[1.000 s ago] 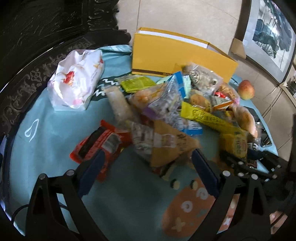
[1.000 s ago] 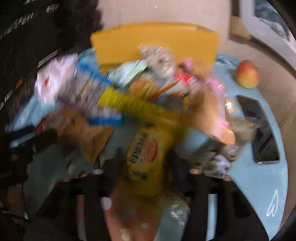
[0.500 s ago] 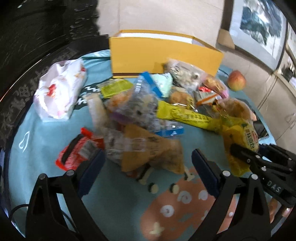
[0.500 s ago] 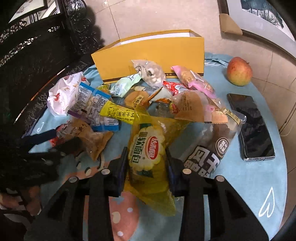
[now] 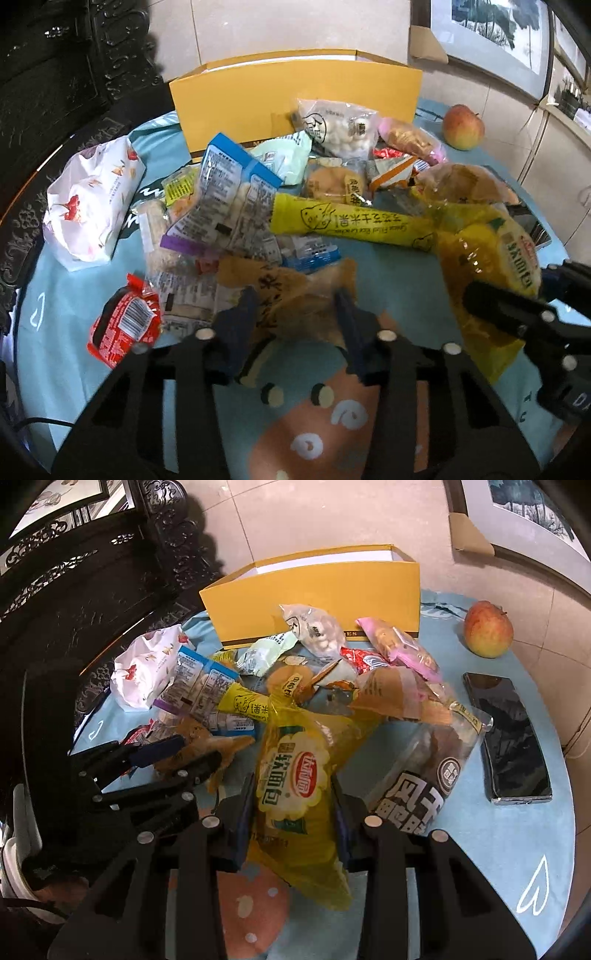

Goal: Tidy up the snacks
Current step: 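Grasp the brown paper snack with the left tool while the right tool grasps the yellow Lorbin bag, then lift both snacks over the yellow box and open both tools to drop them, then grasp the white printed packet with the left tool while the right tool grasps the dark long bag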

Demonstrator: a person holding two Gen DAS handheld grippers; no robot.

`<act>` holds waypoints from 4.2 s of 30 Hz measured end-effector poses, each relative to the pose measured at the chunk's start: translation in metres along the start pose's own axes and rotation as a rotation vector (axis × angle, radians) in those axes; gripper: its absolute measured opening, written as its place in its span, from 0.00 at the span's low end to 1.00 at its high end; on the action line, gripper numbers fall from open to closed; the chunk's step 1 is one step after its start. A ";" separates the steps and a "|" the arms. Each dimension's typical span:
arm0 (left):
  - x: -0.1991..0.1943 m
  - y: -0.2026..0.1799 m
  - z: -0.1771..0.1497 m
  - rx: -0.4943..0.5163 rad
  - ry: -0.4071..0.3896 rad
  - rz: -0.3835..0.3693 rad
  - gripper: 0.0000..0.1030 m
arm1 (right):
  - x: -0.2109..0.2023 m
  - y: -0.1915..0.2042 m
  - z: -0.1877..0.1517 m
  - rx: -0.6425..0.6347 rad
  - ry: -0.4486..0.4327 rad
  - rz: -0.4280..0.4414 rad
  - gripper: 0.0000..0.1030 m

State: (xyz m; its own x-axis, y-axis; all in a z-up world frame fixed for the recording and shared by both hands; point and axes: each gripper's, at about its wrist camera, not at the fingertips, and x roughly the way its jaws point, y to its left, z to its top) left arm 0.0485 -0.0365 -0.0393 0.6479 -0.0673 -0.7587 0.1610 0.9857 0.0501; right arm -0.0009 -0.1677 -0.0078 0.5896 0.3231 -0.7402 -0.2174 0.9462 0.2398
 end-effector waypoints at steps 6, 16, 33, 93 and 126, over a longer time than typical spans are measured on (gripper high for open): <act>-0.013 0.004 -0.001 -0.037 -0.023 -0.051 0.26 | -0.003 0.000 0.000 -0.003 -0.011 -0.002 0.36; -0.039 0.014 -0.001 -0.059 -0.078 -0.095 0.01 | -0.011 0.007 0.000 -0.032 -0.047 0.002 0.36; -0.075 0.035 0.003 -0.079 -0.152 -0.100 0.00 | -0.031 0.024 0.002 -0.076 -0.114 0.008 0.36; -0.008 0.063 0.208 -0.204 -0.179 -0.074 0.34 | -0.012 -0.016 0.185 -0.072 -0.415 -0.182 0.36; -0.064 0.070 0.084 -0.134 -0.076 0.032 0.94 | -0.054 -0.033 0.058 0.057 -0.284 -0.118 0.99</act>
State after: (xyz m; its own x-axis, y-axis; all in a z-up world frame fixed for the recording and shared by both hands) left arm 0.0808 0.0236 0.0672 0.7064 -0.0420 -0.7066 0.0422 0.9990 -0.0172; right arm 0.0189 -0.2149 0.0607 0.8033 0.1964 -0.5622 -0.0958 0.9744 0.2036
